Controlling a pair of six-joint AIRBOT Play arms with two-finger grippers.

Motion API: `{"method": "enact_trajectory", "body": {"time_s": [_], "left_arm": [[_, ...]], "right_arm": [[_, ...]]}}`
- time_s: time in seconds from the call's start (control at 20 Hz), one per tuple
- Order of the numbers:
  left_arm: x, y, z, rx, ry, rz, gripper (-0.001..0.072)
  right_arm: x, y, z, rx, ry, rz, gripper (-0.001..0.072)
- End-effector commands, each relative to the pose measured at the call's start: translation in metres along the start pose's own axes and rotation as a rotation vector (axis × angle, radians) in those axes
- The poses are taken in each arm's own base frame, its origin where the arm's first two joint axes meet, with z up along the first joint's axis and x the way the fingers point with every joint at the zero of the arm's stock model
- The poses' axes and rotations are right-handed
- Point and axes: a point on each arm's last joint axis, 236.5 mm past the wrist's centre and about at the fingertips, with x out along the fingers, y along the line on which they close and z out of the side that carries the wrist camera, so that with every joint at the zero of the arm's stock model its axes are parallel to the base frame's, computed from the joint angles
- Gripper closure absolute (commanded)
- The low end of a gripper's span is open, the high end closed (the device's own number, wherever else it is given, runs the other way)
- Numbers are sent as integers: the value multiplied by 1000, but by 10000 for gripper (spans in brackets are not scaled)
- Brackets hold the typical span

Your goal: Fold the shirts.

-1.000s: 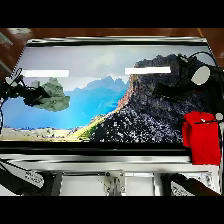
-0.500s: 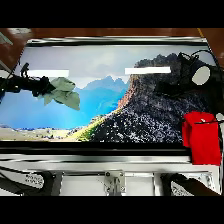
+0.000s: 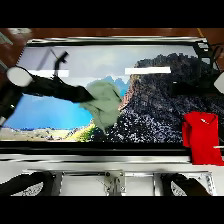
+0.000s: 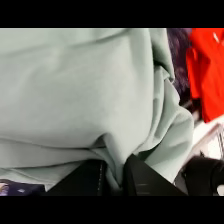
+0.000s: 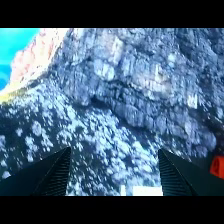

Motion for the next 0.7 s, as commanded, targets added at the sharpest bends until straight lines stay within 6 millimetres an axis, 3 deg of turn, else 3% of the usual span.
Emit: {"method": "enact_trajectory", "body": {"time_s": [0.0,0.15,0.2,0.25,0.3,0.45,0.55,0.65], "left_arm": [[73,-21,-68,-49,87,0,676],[118,-9,-119,-92,184,39,675],[127,-7,-128,-99,213,46,628],[130,-4,-130,-108,223,50,340],[129,2,-126,-129,215,58,3],[97,36,-106,-221,219,89,3],[62,81,-97,-257,224,159,3],[31,126,-100,-332,251,240,3]], "right_arm": [[-20,-4,-37,-14,121,-19,48],[-9,3,-59,-9,198,10,48],[0,8,-67,-3,220,35,48],[11,14,-77,6,245,63,48],[23,21,-87,17,263,91,47],[44,23,-100,43,274,102,47],[60,17,-114,85,328,101,47],[78,25,-132,157,414,172,47]]}}
